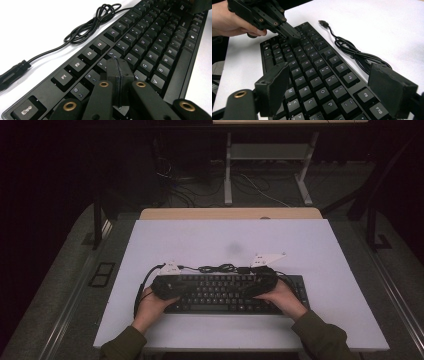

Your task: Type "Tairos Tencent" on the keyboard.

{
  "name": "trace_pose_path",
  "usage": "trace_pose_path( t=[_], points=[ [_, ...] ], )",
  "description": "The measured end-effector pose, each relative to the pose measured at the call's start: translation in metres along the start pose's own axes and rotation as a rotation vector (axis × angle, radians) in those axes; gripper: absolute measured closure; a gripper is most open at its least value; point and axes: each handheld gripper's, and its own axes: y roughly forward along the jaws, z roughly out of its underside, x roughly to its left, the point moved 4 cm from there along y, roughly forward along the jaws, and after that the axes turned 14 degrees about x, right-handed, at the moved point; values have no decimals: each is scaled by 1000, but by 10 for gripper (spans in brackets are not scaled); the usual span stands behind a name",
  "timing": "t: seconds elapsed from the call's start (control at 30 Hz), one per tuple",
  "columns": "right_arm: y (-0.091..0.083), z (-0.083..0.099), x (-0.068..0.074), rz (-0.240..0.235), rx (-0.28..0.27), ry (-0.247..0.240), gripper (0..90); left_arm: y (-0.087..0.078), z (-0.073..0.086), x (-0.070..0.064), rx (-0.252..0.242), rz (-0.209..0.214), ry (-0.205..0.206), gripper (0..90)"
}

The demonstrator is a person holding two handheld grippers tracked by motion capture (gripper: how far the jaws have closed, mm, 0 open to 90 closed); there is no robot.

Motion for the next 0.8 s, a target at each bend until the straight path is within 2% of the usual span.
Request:
trace_pose_path(
  t=[0.8],
  points=[
    [-2, 0, -2, 3, -3, 0, 169, 2, 2, 1, 19, -4, 1, 894]
  ],
)
